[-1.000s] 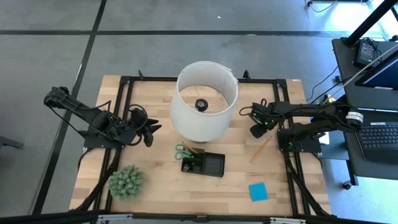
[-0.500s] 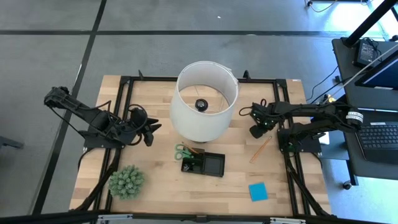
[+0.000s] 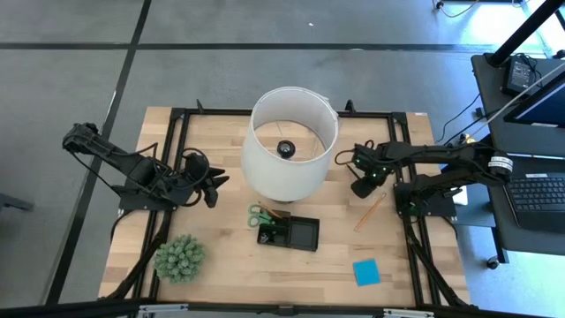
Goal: Pick and place office supplies into organizer
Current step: Put the black pen into the black desk organizer
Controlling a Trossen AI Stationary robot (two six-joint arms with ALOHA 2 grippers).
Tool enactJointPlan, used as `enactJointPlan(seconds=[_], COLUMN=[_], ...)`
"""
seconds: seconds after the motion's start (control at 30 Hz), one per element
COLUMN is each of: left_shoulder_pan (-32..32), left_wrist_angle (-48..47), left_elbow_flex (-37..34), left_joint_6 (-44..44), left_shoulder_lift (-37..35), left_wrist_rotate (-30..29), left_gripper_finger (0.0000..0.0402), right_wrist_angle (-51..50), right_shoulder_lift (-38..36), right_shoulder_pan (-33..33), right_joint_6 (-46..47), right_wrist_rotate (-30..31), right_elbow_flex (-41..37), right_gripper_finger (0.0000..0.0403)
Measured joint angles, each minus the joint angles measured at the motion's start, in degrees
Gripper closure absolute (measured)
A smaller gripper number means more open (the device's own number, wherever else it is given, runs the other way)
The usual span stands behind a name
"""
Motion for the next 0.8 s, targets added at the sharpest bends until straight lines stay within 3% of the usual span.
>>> enactJointPlan(seconds=[0.17,0.43,0.63,0.8], left_shoulder_pan=[0.0,0.0,0.0,0.0], left_wrist_angle=[0.01,0.01,0.03,0.03], left_elbow_flex=[0.0,0.0,0.0,0.0], left_joint_6=[0.0,-0.02,0.73,1.27], left_shoulder_lift=[0.0,0.0,0.0,0.01], left_wrist_rotate=[0.0,0.01,0.71,3.81], left_gripper_finger=[0.0274,0.0274,0.0274,0.0274], right_wrist_angle=[-0.11,-0.15,0.37,4.21], right_shoulder_lift=[-0.05,-0.16,-0.21,-1.03], right_shoulder_pan=[0.38,1.1,5.77,11.42], right_joint_6=[-1.88,-5.88,-5.58,-3.01], right_wrist_rotate=[-6.55,-24.43,-28.31,-28.18], right_elbow_flex=[3.17,4.8,4.8,4.82], right_gripper_finger=[0.0353,0.0353,0.0353,0.0353])
